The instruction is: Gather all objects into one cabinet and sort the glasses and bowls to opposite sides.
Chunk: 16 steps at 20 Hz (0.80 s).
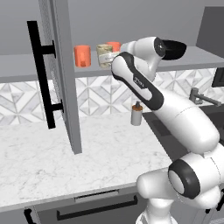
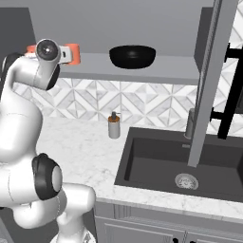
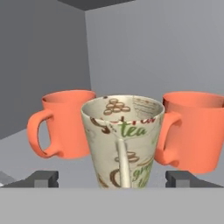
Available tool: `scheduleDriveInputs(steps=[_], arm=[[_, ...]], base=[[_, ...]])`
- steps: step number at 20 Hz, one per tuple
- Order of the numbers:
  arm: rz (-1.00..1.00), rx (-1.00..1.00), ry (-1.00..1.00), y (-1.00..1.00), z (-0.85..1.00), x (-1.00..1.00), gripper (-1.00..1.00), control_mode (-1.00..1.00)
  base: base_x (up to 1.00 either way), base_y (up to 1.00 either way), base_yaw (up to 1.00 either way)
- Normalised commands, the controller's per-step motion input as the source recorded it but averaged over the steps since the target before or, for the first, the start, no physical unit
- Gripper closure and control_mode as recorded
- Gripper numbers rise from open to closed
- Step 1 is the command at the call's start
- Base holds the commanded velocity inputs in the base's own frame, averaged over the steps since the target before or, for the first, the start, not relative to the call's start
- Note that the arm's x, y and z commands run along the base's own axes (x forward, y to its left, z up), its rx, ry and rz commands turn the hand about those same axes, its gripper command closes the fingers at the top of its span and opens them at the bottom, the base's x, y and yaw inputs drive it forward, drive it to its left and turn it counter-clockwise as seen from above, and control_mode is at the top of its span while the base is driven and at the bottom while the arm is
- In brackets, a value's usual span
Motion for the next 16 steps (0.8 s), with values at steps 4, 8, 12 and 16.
scheduleDriveInputs(steps=[4,8,12,16], arm=[[-0.05,0.0,0.0,-0.09,0.0,-0.19,-1.0,-1.0],[-0.1,0.0,0.0,-0.42,0.02,-0.24,-1.0,-1.0],[-0.13,0.0,0.0,-0.57,0.05,-0.25,-1.0,-1.0],[-0.22,0.0,0.0,-0.69,0.08,-0.27,-1.0,-1.0]], base=[[0.0,0.0,0.0],[0.0,0.0,0.0],[0.0,0.0,0.0],[0.0,0.0,0.0]])
